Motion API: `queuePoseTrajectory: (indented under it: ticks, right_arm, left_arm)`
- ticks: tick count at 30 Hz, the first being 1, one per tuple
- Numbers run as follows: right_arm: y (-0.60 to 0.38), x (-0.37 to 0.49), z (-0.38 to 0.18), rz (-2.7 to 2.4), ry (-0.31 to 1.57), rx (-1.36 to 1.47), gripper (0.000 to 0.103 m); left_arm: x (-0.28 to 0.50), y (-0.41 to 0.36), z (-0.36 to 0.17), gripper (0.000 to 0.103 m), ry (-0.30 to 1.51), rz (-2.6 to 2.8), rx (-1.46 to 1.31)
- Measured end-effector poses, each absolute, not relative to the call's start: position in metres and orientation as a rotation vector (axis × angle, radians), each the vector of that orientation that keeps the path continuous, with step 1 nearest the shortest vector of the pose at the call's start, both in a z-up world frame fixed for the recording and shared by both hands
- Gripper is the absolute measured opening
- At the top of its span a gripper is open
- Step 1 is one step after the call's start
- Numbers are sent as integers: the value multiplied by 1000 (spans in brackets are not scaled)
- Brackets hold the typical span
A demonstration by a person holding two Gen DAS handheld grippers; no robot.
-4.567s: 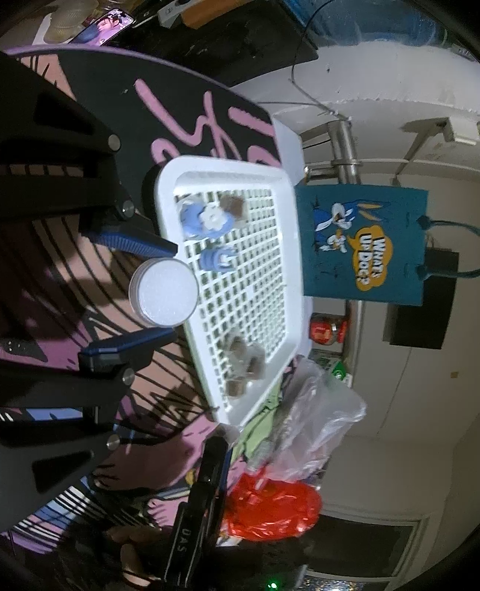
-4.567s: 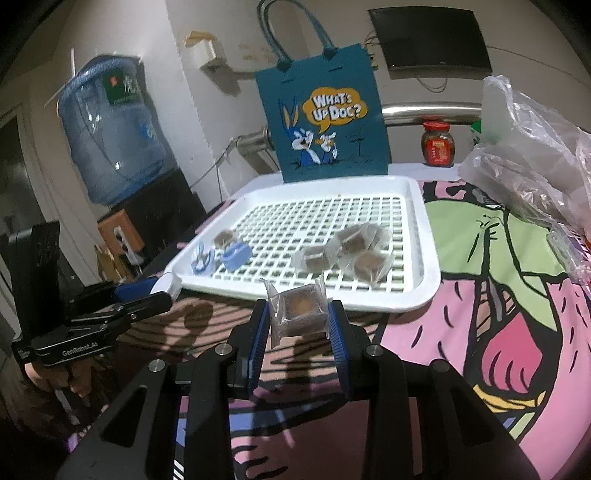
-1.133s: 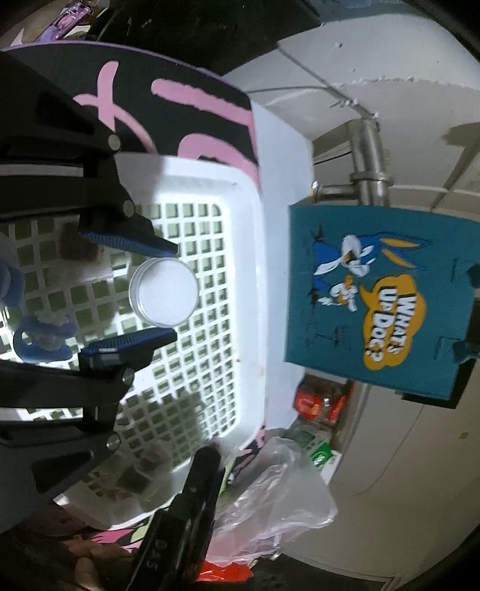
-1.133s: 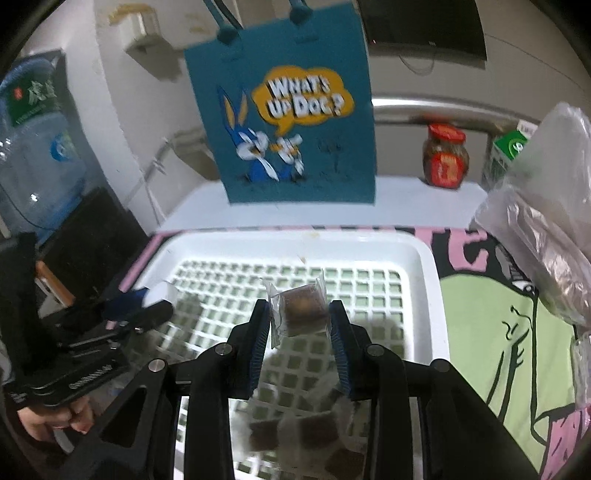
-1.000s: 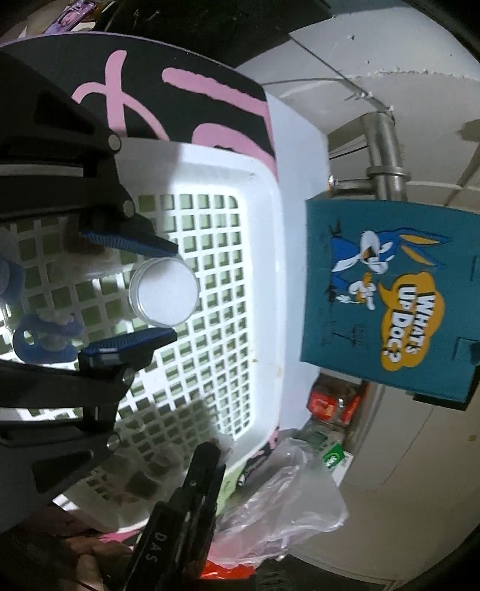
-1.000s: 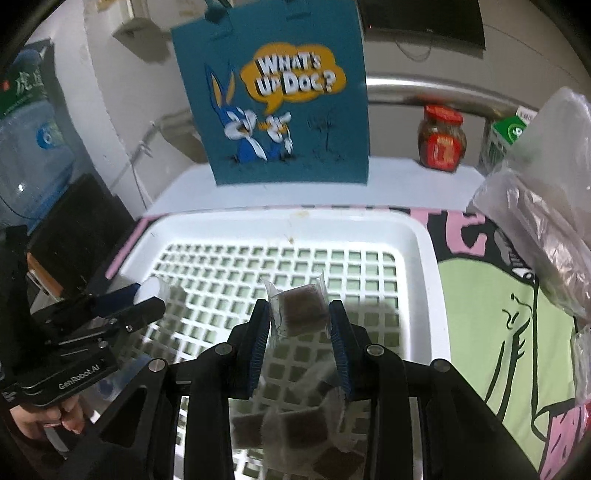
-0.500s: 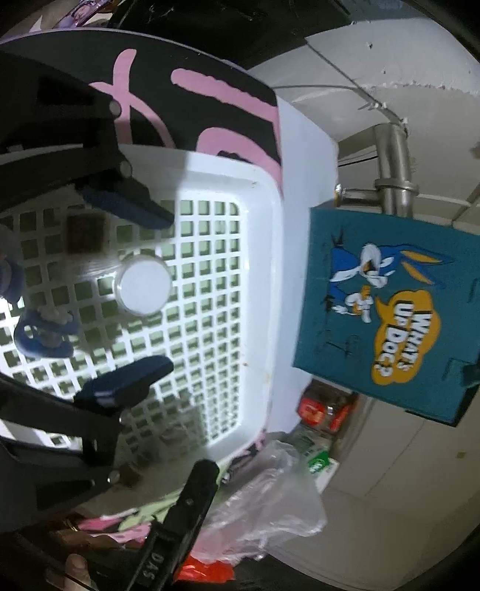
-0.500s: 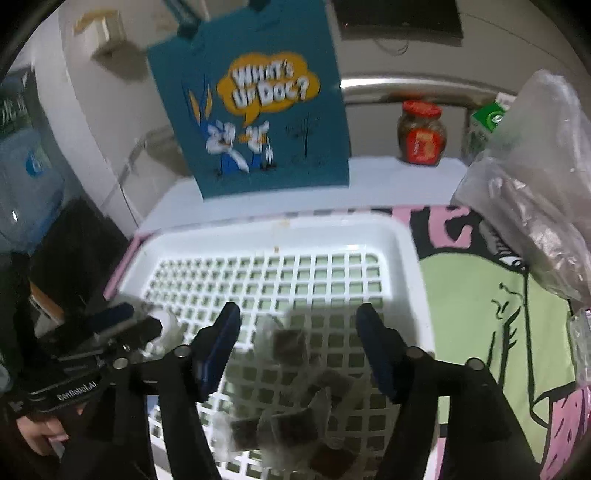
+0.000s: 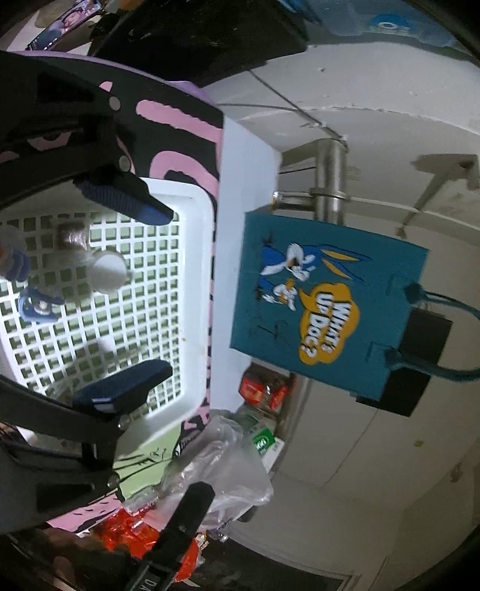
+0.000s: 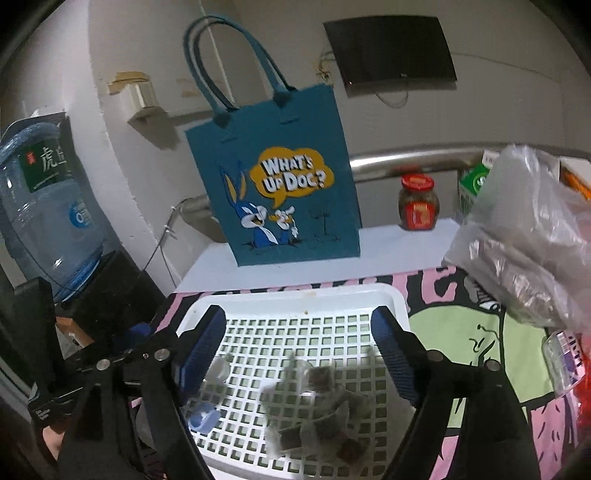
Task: Organize objects
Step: 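Open the left tool to set the white jar on the tray while the right tool releases its bag, then withdraw both open tools up and away from the tray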
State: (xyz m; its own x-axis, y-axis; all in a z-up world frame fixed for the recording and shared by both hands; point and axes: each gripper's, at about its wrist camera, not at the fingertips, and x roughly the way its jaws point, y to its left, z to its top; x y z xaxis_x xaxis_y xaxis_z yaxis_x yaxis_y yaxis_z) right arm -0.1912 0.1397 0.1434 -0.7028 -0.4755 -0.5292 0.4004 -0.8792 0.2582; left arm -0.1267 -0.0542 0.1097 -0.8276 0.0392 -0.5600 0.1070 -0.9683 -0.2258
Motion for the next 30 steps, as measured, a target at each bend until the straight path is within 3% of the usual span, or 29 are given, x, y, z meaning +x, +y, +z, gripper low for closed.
queuePoseTrajectory:
  ticks: [12, 15, 30]
  right_arm:
    - [130, -157, 163, -2556, -61, 701, 85]
    - [132, -145, 164, -2570, -44, 638, 90]
    - [135, -105, 152, -2554, -24, 554, 91]
  left_arm:
    - [-112, -45, 122, 75, 332, -2934, 849]
    - [-110, -45, 119, 75, 336, -2926, 850]
    - [-70, -43, 102, 75, 326, -2925, 831]
